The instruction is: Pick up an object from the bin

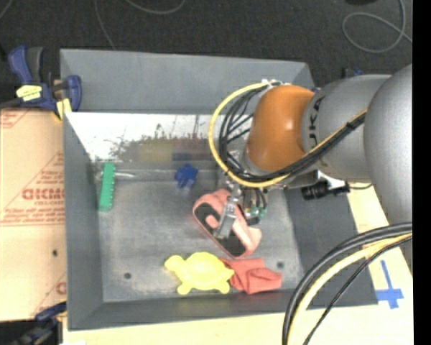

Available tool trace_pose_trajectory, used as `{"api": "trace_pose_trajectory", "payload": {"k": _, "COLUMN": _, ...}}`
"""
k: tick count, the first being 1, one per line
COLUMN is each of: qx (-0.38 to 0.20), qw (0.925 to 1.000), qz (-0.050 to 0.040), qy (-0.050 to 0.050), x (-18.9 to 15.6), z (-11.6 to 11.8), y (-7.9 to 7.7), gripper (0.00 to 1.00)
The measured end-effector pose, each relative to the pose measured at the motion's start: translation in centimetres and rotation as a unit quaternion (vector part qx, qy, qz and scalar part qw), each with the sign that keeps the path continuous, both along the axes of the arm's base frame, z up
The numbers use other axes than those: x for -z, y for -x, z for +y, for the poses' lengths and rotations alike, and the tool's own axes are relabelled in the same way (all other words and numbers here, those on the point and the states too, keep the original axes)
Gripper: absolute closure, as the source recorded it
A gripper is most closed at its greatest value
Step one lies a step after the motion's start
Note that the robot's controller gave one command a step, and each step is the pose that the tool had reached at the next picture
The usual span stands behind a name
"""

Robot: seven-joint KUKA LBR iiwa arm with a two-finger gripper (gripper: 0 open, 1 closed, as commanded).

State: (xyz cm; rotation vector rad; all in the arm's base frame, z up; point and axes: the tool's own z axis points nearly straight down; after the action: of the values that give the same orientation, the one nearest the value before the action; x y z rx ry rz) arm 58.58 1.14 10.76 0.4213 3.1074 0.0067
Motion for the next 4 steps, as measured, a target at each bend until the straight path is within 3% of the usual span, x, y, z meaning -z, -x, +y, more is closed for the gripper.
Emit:
{"api": "trace_pose_trajectory", "payload": {"k": 1, "qx": 0.019, "qw": 0.9998, "qz": 0.0002, "qy": -0.002, "x": 1.3, "z": -0.1, "y": -0.4, "gripper": 0.0}}
{"api": "trace_pose_trajectory", "payload": {"k": 2, "qx": 0.051, "qw": 0.9987, "qz": 0.0029, "qy": -0.007, "x": 3.3, "z": -0.6, "y": -0.7, "gripper": 1.0}}
{"api": "trace_pose_trajectory", "payload": {"k": 4, "qx": 0.051, "qw": 0.9987, "qz": 0.0029, "qy": -0.007, "x": 3.0, "z": -0.6, "y": -0.6, "gripper": 1.0}}
